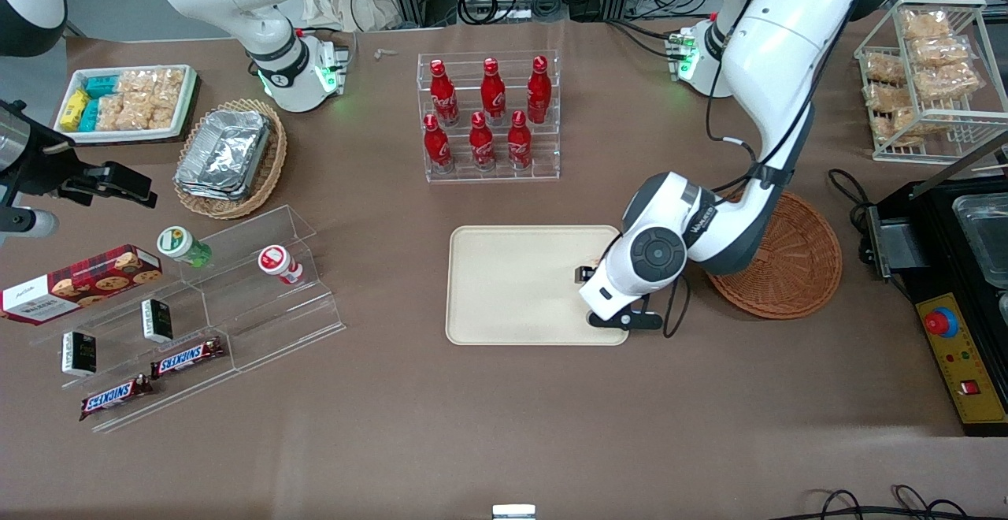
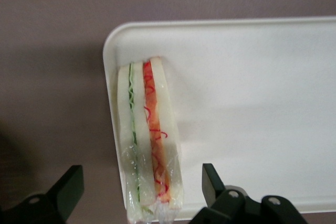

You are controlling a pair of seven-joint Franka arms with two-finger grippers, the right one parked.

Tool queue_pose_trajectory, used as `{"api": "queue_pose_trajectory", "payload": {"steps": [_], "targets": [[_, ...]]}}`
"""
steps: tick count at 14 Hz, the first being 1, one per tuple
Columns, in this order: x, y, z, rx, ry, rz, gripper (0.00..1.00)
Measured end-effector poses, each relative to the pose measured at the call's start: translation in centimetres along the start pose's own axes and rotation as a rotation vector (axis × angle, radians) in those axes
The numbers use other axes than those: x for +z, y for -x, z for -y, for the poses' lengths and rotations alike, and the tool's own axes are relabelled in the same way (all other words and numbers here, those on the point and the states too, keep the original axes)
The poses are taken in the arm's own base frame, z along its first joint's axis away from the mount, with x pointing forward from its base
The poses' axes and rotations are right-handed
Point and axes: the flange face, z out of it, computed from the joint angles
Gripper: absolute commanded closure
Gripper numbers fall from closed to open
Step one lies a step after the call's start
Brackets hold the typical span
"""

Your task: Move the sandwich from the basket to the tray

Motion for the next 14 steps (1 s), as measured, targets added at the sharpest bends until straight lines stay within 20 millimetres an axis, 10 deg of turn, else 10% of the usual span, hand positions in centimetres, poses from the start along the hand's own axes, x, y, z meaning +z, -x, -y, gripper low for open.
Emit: {"api": "queue_pose_trajectory", "payload": {"steps": [3,8,14], "targets": [[-7.4,0.3,2.1,-0.023,-0.016,-0.048,0.00],[-21.4,2.4,12.2,-0.003,-0.064,-0.077,0.00],[-29.4,2.4,23.2,0.058,-0.102,-0.094,0.00]]}}
